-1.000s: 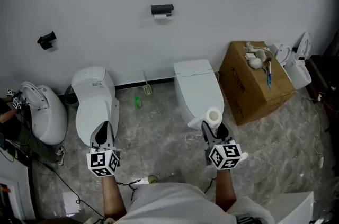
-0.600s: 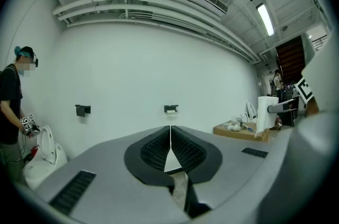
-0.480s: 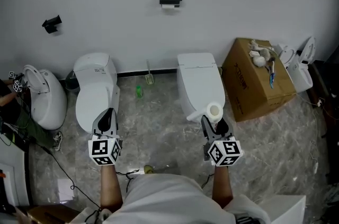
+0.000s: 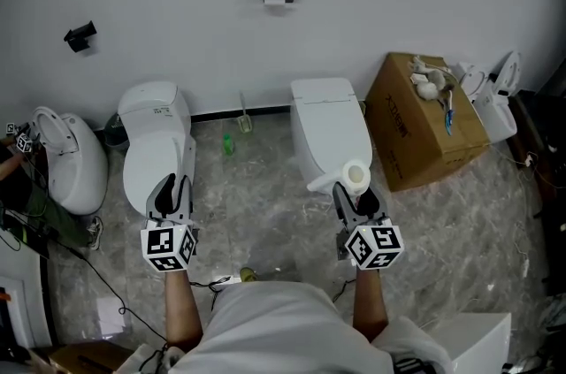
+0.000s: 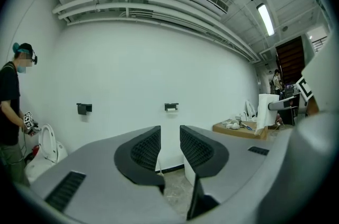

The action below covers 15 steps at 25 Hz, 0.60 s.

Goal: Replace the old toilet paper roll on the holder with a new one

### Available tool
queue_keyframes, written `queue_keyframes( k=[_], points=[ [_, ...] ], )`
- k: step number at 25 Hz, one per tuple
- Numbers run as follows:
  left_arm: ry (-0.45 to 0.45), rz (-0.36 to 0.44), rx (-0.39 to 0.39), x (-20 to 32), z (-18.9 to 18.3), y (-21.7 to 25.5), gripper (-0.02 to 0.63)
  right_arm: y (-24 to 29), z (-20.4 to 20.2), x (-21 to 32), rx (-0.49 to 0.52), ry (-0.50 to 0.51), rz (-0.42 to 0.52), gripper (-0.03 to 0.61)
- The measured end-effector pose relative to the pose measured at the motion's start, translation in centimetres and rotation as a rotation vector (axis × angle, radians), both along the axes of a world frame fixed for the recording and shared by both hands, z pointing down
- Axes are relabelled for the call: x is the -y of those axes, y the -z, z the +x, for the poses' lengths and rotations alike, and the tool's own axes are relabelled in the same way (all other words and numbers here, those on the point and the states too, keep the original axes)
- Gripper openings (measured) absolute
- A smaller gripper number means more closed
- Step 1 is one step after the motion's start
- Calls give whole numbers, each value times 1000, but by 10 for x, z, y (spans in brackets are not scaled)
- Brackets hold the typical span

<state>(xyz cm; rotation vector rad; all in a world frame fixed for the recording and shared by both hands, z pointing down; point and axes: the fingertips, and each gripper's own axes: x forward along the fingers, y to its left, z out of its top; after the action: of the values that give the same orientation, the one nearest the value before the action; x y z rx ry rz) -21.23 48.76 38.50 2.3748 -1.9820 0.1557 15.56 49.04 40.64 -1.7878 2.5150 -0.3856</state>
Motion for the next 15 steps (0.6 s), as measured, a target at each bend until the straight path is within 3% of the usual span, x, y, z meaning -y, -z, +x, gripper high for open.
queue_keyframes(
  k=[5, 15],
  points=[
    [-13, 1, -3, -1, -11, -4, 156, -1, -11, -2, 34, -2, -4, 262],
    [-5, 1, -21, 6, -40, -11, 156, -4, -26, 3, 3, -30, -11, 262]
  ],
)
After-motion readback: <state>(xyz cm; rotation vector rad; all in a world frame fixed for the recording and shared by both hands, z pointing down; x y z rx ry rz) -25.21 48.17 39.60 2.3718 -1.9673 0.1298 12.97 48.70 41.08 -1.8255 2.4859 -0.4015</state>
